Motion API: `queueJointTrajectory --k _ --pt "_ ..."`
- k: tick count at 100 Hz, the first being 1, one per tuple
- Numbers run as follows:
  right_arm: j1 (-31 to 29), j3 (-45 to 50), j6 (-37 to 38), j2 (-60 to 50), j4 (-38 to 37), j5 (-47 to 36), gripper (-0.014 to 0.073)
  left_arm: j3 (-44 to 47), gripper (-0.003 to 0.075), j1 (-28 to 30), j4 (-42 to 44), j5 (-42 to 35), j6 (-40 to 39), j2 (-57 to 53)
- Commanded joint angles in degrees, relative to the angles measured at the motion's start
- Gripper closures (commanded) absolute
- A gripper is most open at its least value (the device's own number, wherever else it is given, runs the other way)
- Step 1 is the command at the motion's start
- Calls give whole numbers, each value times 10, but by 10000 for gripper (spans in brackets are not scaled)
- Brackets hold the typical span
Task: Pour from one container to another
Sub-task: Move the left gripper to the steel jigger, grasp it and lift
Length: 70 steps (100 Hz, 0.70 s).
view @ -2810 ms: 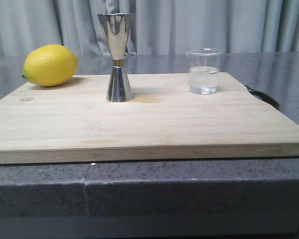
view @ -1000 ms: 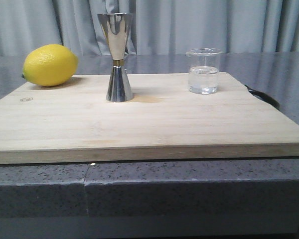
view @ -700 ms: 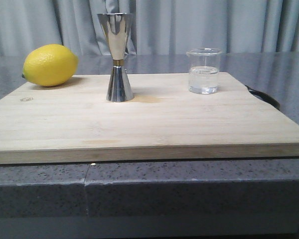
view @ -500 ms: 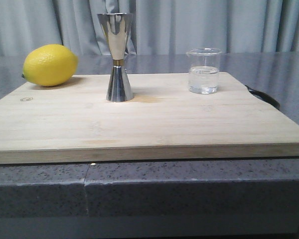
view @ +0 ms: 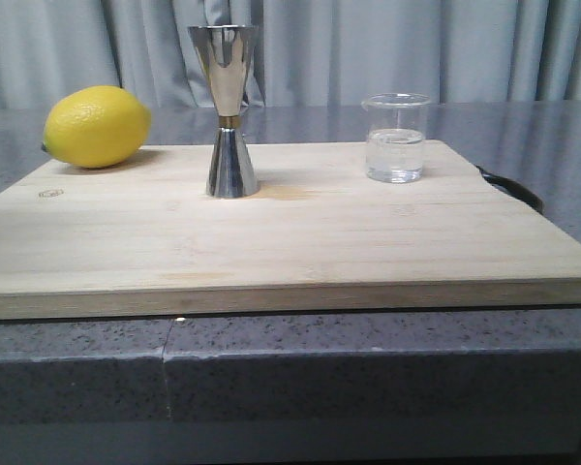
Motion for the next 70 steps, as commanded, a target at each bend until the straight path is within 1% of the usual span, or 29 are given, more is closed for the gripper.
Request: queueJointTrajectory --k 1,9,16,24,28,29,36,48,58,70 --pt "-1 -21 -2 7 -5 -53 -26 -19 228 1 -109 -10 114 40" --pt "-1 -21 -2 7 -5 -55 -26 -18 229 1 -205 21 208 78" --pt "-1 -21 -2 7 -5 -55 -26 -15 229 1 -285 49 321 114" --pt "-1 -21 -2 7 -5 -55 -26 -11 229 1 -357 50 405 148" --pt "-1 -21 -2 7 -9 -55 -26 -11 229 1 -379 52 426 163" --pt "-1 -21 -2 7 -10 -55 -26 -10 229 1 -387 54 443 169" --pt "-1 -21 -2 7 -14 -55 -26 -10 229 1 -424 82 499 197" --pt "-1 -21 -2 7 -14 -55 -26 -10 229 1 -483 193 616 250" --pt "-1 -21 -2 7 -14 -55 -26 -10 229 1 -517 254 667 295" --pt "-1 -21 -2 7 -14 -56 -26 -10 229 1 -542 298 713 338"
